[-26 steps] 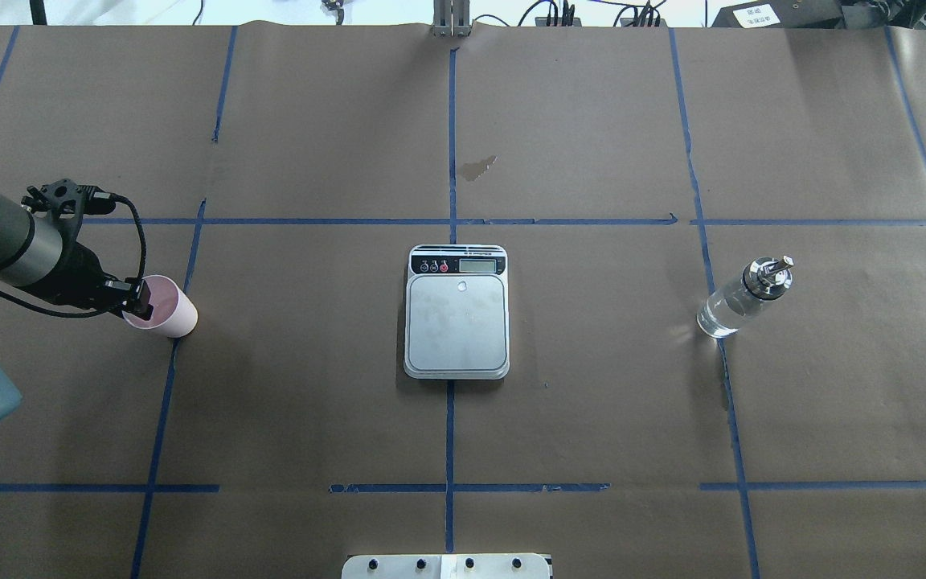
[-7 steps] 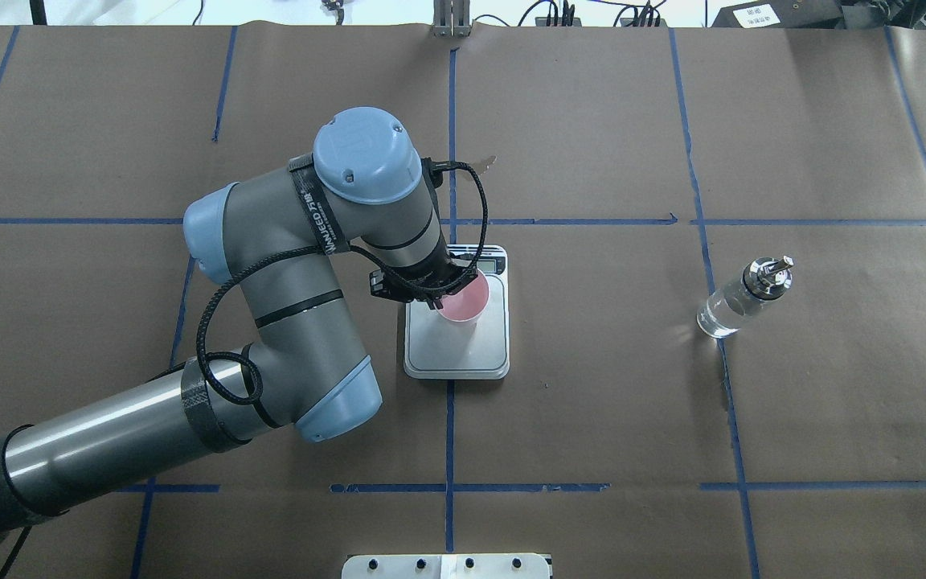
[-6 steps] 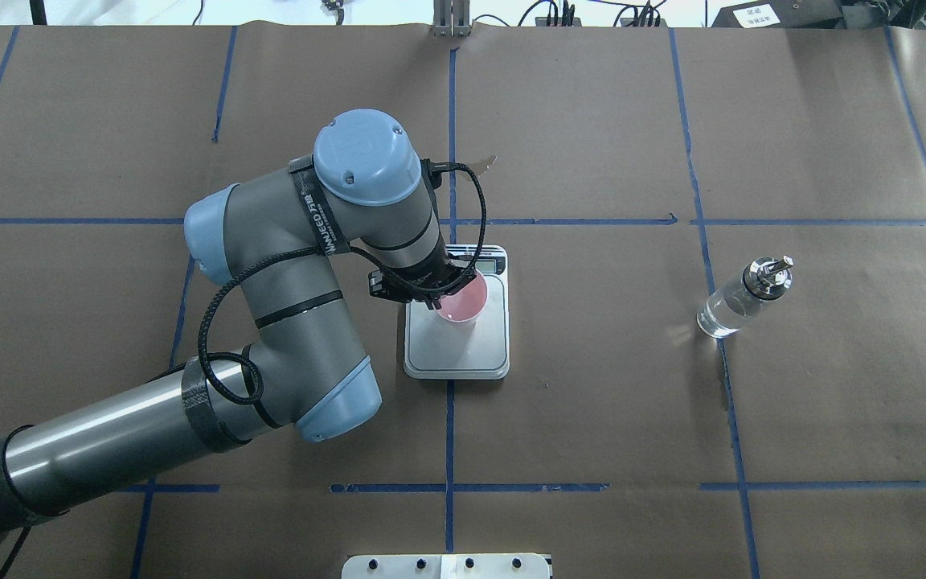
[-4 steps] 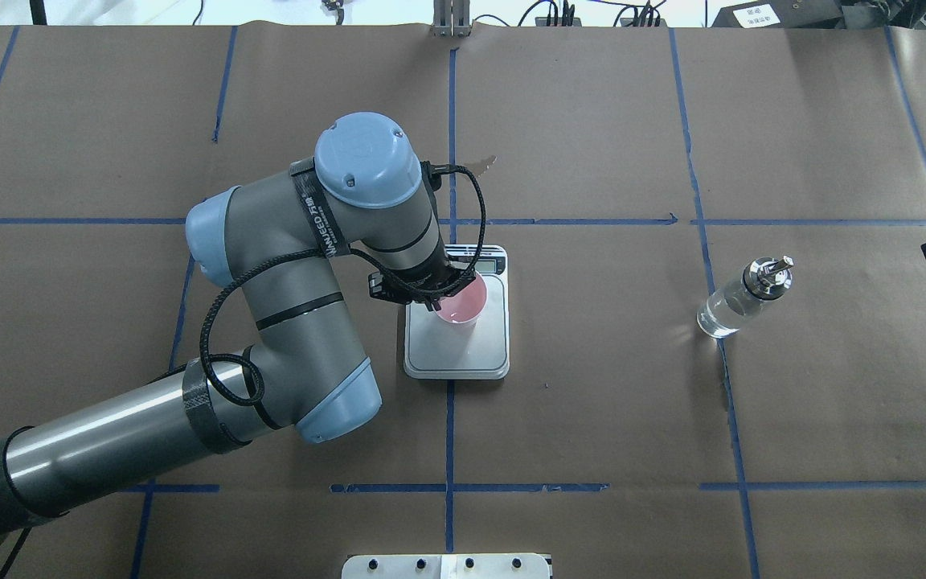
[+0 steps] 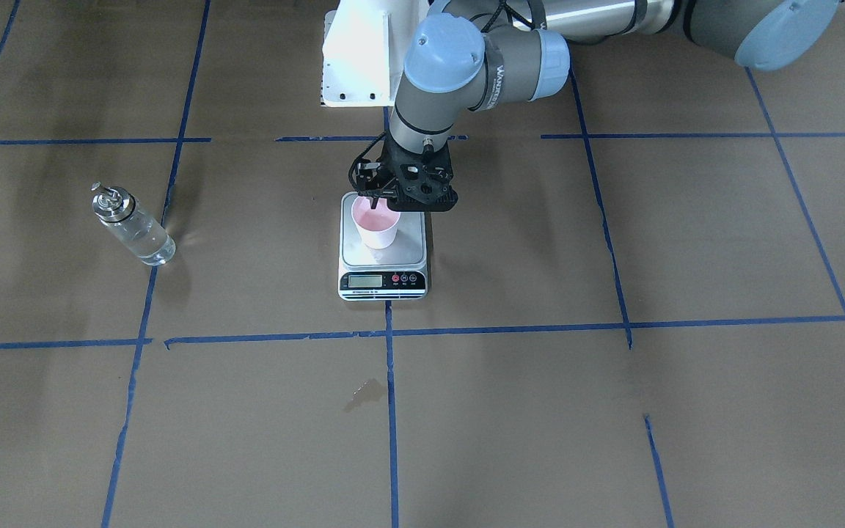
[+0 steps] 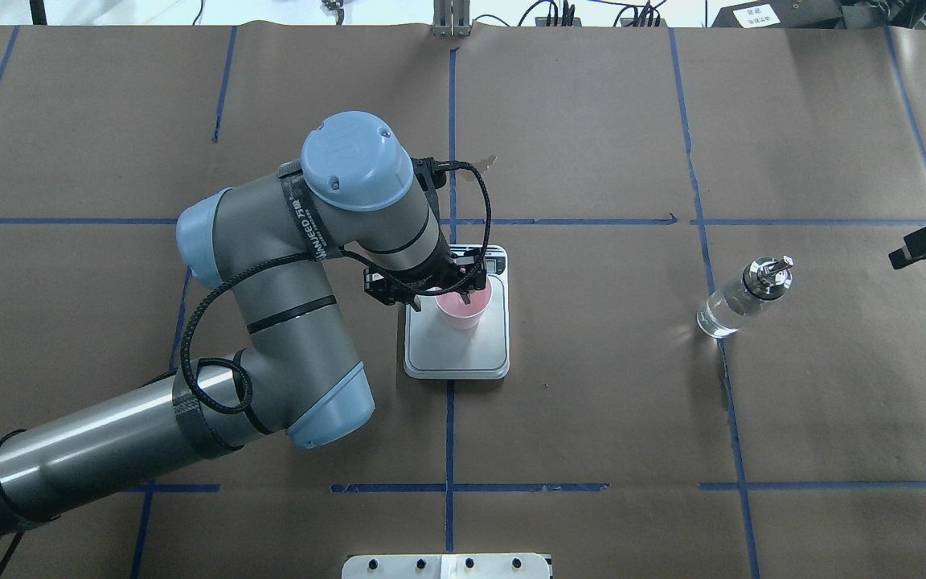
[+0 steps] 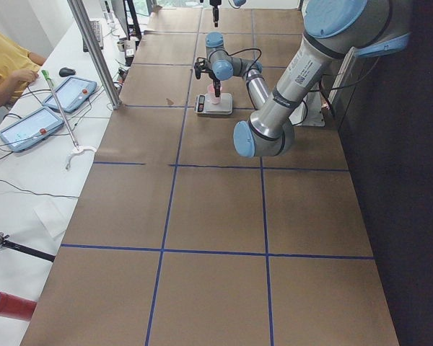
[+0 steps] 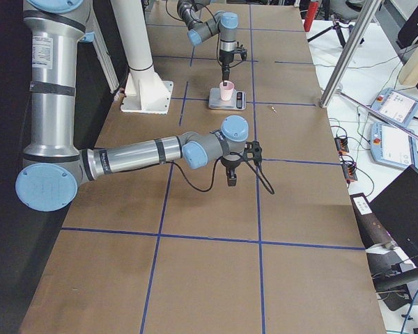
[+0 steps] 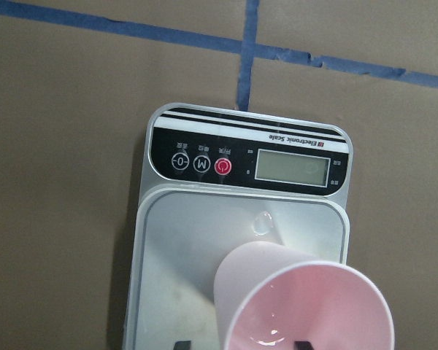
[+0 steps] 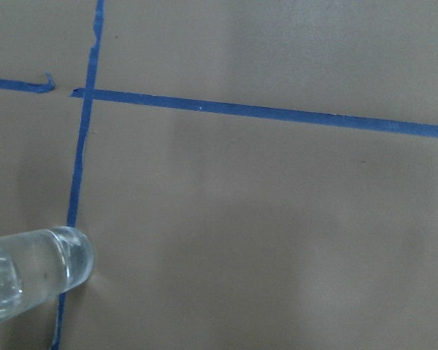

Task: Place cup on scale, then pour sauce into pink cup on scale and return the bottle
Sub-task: 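Release the cup and raise the left arm while the right gripper reaches the bottle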

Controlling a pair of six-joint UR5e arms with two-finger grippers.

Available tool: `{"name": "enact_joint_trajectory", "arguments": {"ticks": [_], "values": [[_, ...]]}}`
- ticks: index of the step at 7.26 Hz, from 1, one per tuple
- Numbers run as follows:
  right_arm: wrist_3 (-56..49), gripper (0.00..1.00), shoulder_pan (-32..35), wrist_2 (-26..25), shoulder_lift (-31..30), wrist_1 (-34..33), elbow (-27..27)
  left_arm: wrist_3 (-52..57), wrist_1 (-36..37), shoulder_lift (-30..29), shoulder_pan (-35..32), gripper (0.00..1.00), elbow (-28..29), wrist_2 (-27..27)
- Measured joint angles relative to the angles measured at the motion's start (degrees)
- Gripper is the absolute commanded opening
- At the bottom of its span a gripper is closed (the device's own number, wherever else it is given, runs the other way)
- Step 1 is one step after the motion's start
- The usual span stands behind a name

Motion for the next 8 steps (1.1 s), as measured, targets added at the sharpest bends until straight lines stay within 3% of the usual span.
{"name": "enact_joint_trajectory", "arguments": {"ticks": [3, 6, 7, 8], "values": [[11.3, 1.0, -10.5, -9.6, -2.6, -0.1, 9.9, 1.6, -1.1, 1.5, -1.1, 0.69, -2.0, 0.1], [19.0, 1.0, -20.3, -14.9, -6.0, -0.1, 16.1, 2.8, -2.6, 2.6, -3.2, 0.69, -2.7, 0.0], [24.0, 0.92, -25.2, -19.5, -6.1, 0.2, 17.1, 5.4, -2.6, 4.7, -4.8, 0.69, -4.4, -0.2], [30.4, 0.99, -31.2, -26.3, -6.0, 1.8, 17.5, 9.6, -2.6, 7.7, -6.5, 0.69, -6.7, -0.3]]}}
